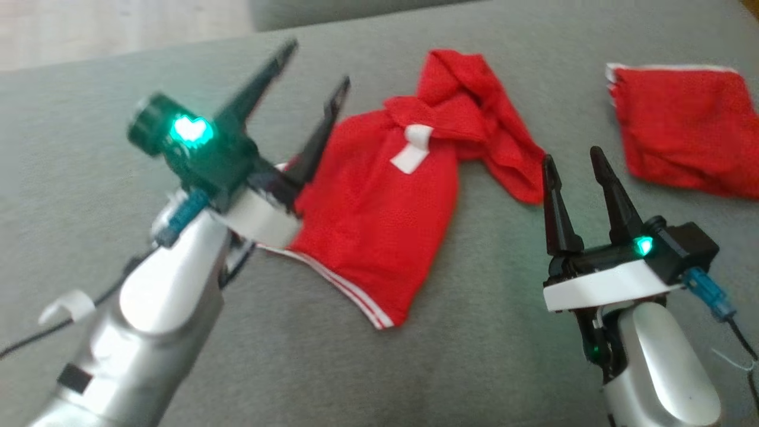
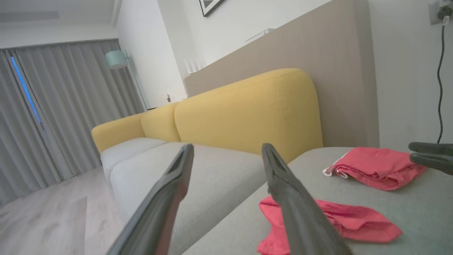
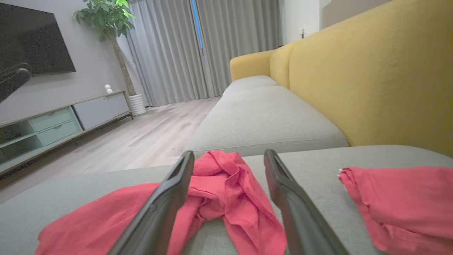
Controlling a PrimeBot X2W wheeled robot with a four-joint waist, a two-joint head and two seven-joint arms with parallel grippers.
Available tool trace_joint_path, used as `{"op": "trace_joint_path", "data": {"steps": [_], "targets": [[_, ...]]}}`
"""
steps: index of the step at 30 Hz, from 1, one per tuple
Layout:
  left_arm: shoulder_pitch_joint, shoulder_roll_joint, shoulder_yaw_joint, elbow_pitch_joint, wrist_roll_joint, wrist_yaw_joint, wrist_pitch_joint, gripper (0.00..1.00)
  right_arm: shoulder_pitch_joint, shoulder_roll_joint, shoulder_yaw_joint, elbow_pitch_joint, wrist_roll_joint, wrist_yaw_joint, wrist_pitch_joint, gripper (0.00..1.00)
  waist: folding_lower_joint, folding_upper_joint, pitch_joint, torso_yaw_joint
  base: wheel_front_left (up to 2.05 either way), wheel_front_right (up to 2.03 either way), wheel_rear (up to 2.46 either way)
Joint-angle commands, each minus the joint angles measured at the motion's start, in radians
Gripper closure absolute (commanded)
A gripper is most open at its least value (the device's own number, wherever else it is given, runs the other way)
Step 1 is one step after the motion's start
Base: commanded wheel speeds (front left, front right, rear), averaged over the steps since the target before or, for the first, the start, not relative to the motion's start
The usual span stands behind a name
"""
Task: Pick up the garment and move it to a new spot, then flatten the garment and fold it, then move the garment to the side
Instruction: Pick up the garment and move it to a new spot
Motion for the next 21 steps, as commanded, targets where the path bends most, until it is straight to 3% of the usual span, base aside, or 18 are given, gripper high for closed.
{"op": "trace_joint_path", "data": {"steps": [1,8,12,21], "targets": [[-0.010,0.038,0.009,-0.033,-0.017,0.002,-0.004,0.00,0.008,-0.002,0.017,-0.024,-0.009,0.004,-0.011,0.00,0.0000,0.0000,-0.046,0.068,0.00,0.00,0.00],[0.082,0.051,0.046,-0.066,-0.049,0.006,-0.004,0.00,0.025,-0.002,0.012,-0.022,-0.007,0.004,-0.011,0.00,0.0000,0.0000,-0.073,0.121,0.00,0.00,0.00],[0.210,0.044,0.139,-0.138,-0.067,0.046,-0.004,0.00,0.048,-0.002,0.008,-0.022,-0.007,0.004,-0.011,0.00,0.0000,0.0000,-0.093,0.151,0.00,0.00,0.00],[0.510,-0.078,0.358,-0.256,-0.097,0.107,-0.004,0.00,0.111,-0.002,0.002,-0.012,-0.018,0.004,-0.011,0.00,0.0000,0.0000,-0.123,0.196,0.00,0.00,0.00]]}}
